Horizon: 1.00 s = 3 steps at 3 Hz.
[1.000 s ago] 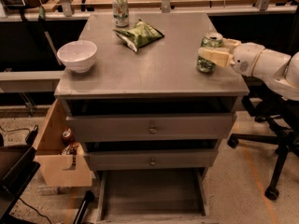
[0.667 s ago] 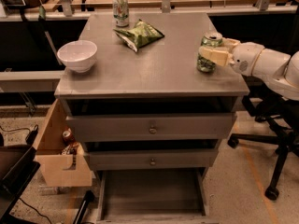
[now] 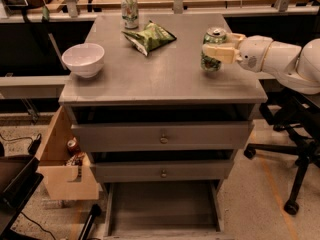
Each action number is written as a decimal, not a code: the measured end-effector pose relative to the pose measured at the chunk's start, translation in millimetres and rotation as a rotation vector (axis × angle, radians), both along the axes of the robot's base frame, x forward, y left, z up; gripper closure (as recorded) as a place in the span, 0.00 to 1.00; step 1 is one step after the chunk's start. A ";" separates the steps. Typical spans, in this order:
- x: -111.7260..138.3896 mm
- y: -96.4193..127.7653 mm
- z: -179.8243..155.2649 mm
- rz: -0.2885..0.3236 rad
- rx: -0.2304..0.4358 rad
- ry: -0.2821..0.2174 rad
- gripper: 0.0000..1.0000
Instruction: Move green can near white bowl
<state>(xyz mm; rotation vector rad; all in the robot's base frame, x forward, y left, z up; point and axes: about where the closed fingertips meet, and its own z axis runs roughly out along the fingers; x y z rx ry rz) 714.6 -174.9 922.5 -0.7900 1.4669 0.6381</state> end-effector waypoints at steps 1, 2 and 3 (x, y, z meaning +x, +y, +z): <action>-3.2 71.2 13.0 0.139 0.016 0.008 1.00; -21.1 141.7 14.4 0.273 0.048 0.031 1.00; -45.1 205.1 17.2 0.426 0.081 0.030 1.00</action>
Offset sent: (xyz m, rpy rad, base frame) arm -0.0473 0.2265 0.0098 0.0871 0.0740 0.4455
